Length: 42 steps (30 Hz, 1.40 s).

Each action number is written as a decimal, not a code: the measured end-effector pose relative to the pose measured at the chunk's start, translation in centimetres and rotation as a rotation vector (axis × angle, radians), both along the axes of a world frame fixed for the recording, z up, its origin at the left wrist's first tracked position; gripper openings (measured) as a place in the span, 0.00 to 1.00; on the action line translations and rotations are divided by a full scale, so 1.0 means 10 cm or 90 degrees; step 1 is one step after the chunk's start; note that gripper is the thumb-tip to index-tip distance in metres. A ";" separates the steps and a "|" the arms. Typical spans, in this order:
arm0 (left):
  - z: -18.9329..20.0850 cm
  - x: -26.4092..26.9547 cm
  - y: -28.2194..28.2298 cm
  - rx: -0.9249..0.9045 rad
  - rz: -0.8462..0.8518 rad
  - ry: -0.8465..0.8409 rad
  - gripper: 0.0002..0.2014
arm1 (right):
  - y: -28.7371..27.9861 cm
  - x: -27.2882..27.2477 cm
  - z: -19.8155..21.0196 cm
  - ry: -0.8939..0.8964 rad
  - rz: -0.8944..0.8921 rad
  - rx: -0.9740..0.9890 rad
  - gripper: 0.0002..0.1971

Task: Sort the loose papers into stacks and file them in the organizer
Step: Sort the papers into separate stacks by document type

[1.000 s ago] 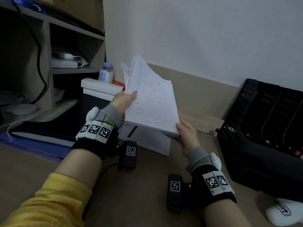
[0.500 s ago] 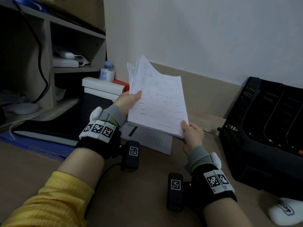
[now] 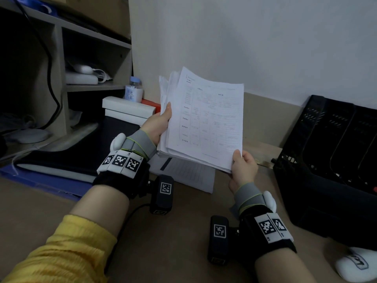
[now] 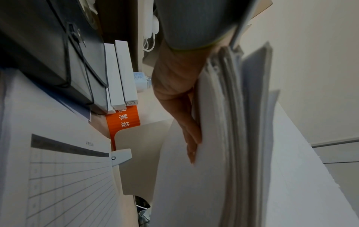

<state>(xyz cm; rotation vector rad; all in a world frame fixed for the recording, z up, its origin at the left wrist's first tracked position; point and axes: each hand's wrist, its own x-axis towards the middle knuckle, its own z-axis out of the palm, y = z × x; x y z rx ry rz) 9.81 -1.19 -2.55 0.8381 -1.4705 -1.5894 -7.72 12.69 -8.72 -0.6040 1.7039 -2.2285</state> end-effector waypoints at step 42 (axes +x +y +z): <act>0.00 0.02 0.01 -0.007 0.139 0.046 0.18 | 0.09 -0.07 0.02 -0.055 -0.106 -0.075 0.03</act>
